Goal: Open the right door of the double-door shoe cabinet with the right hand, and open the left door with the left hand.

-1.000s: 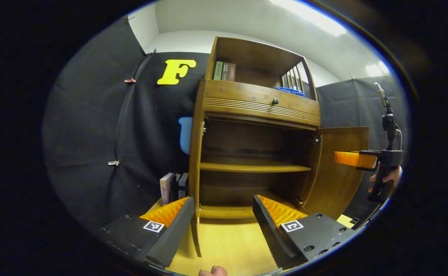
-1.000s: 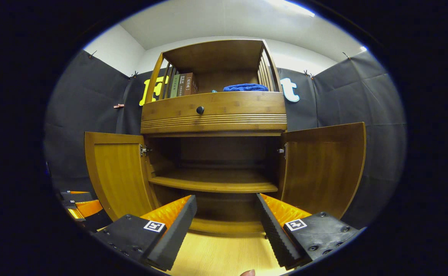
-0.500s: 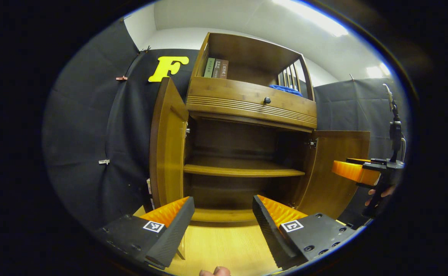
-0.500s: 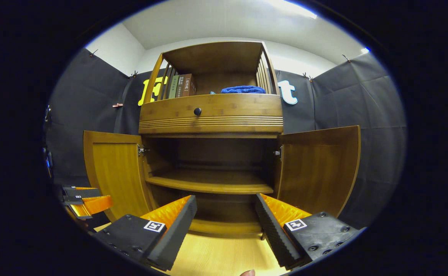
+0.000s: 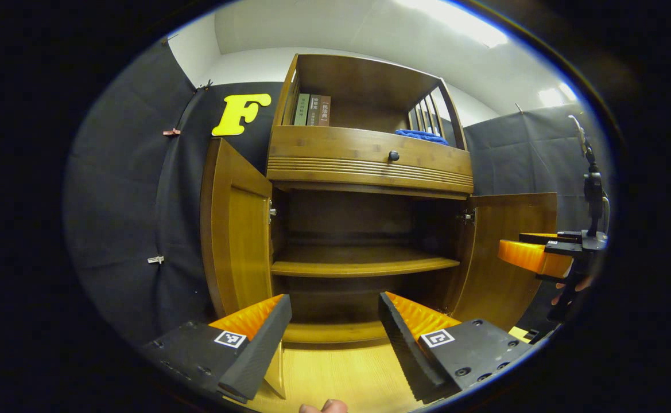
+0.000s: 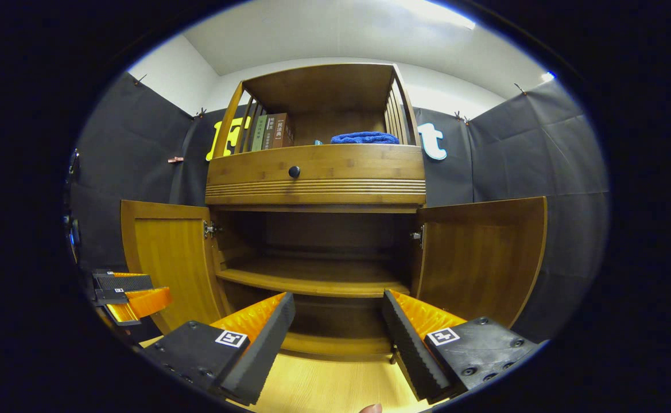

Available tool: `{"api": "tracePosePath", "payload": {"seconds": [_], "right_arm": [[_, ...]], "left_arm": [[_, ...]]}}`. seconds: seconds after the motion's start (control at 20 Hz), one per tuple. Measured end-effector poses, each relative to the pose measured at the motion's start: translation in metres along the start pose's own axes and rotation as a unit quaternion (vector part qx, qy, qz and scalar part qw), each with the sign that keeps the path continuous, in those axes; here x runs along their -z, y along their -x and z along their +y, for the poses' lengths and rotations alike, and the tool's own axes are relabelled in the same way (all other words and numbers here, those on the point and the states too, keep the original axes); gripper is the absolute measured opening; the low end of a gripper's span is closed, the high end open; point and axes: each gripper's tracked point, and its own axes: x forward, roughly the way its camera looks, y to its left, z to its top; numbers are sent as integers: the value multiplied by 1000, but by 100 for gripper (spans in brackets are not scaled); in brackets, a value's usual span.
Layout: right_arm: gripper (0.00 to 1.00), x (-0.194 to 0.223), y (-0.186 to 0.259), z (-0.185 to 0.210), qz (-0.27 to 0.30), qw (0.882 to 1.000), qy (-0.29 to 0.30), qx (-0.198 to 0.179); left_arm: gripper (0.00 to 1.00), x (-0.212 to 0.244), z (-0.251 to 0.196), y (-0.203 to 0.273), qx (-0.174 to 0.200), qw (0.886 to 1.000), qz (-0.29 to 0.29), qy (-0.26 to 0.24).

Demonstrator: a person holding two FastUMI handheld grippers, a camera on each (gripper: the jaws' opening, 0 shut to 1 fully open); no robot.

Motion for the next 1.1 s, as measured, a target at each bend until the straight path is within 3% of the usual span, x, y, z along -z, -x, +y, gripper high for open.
{"api": "tracePosePath", "payload": {"seconds": [1.1], "right_arm": [[100, -17, -8, 0, -16, 1000, 23, 3]], "left_arm": [[95, -16, 5, -15, -1, 1000, -7, -3]]}}
